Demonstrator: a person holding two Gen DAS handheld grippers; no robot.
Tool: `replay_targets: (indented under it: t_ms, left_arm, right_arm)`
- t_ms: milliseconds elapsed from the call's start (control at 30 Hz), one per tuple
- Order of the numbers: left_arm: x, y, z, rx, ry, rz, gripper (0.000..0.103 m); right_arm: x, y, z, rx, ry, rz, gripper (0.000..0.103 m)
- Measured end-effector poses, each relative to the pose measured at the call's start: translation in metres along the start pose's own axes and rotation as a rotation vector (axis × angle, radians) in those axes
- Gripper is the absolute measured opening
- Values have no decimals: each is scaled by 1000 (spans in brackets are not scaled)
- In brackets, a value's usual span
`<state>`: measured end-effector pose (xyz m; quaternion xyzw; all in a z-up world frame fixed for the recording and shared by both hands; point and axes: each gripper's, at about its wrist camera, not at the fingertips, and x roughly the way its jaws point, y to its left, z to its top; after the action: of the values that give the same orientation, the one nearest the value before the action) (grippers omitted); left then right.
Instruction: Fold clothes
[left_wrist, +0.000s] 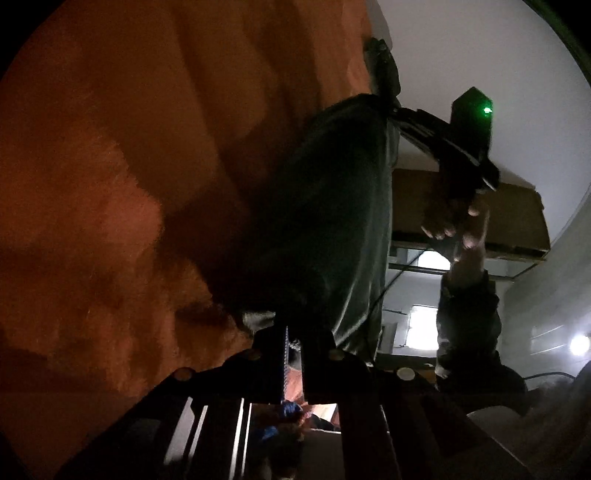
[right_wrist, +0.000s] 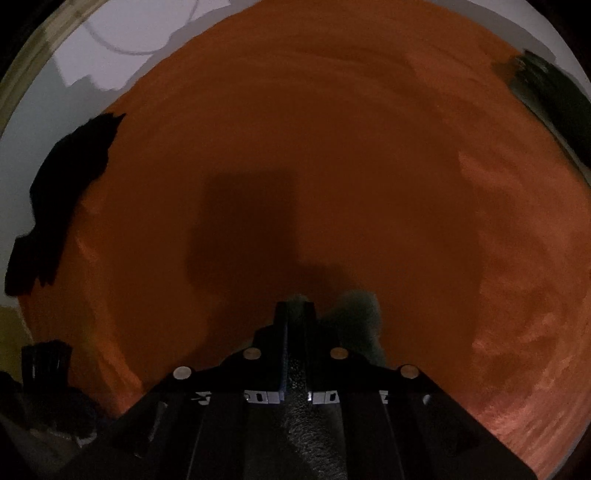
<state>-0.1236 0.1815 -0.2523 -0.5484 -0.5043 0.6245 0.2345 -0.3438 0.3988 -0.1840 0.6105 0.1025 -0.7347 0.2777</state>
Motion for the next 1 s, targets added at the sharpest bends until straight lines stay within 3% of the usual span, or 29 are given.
replay_targets:
  t_ms: [200, 367, 467, 533, 700, 800, 933, 1000]
  left_arm:
    - [2, 3, -6, 10, -4, 7, 5]
    - [3, -2, -9, -6, -8, 11, 6]
    - [-4, -8, -5, 27, -20, 144, 20]
    - [-10, -17, 0, 96, -51, 213, 46]
    - [-5, -47, 11, 326, -53, 244, 64]
    - [13, -59, 0, 505, 20, 311, 66]
    - [19, -65, -25, 703, 1, 469, 66]
    - [24, -64, -23, 681, -29, 494, 66]
  right_arm:
    - [27, 0, 0, 57, 37, 25, 6]
    - [23, 2, 0, 73, 32, 25, 6]
    - [17, 4, -5, 78, 17, 24, 6]
    - [16, 10, -7, 58, 16, 21, 6]
    - [14, 7, -7, 57, 19, 31, 7]
    - [19, 9, -5, 69, 22, 41, 7]
    - [19, 12, -12, 69, 18, 45, 7]
    - [15, 4, -16, 71, 16, 48, 7]
